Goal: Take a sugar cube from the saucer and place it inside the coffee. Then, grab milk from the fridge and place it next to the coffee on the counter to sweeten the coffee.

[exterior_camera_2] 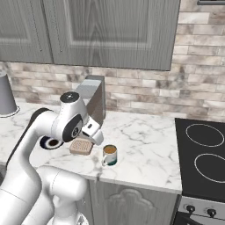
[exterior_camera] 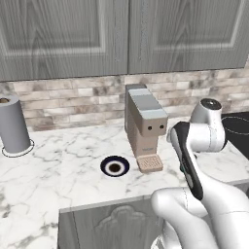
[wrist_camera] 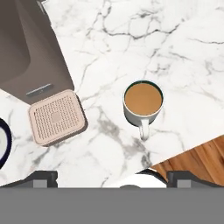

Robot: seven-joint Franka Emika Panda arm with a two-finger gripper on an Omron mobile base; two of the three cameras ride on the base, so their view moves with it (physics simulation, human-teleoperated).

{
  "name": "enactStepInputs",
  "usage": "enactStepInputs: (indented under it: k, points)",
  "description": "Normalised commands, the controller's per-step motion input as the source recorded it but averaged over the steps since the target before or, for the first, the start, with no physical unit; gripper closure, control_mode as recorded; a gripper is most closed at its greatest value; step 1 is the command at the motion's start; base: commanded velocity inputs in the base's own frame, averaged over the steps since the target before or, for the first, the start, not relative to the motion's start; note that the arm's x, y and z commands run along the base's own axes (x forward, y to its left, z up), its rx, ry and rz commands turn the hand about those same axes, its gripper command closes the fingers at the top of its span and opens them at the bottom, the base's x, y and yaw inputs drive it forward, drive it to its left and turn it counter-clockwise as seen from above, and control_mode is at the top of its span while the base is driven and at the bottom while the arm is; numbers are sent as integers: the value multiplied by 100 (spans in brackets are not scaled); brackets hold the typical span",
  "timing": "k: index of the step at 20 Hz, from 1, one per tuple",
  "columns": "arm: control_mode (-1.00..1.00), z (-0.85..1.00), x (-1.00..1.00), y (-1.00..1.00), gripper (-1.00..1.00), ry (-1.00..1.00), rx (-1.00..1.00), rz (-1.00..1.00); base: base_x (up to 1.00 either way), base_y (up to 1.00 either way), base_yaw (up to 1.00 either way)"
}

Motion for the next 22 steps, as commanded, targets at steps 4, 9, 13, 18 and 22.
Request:
enactStepInputs:
  k: [4, 9, 13, 18, 22]
  points:
    - [-100, 0, 4, 0, -100, 2, 0, 0, 0, 0, 0]
    - [100, 0, -3, 0, -100, 0, 0, 0, -17, 0, 7]
    - [100, 0, 0, 0, -100, 0, 0, 0, -92, -13, 30]
    - [100, 0, 0, 0, -100, 0, 0, 0, -86, -45, 45]
    - [100, 0, 0, 0, -100, 0, 0, 0, -80, -24, 80]
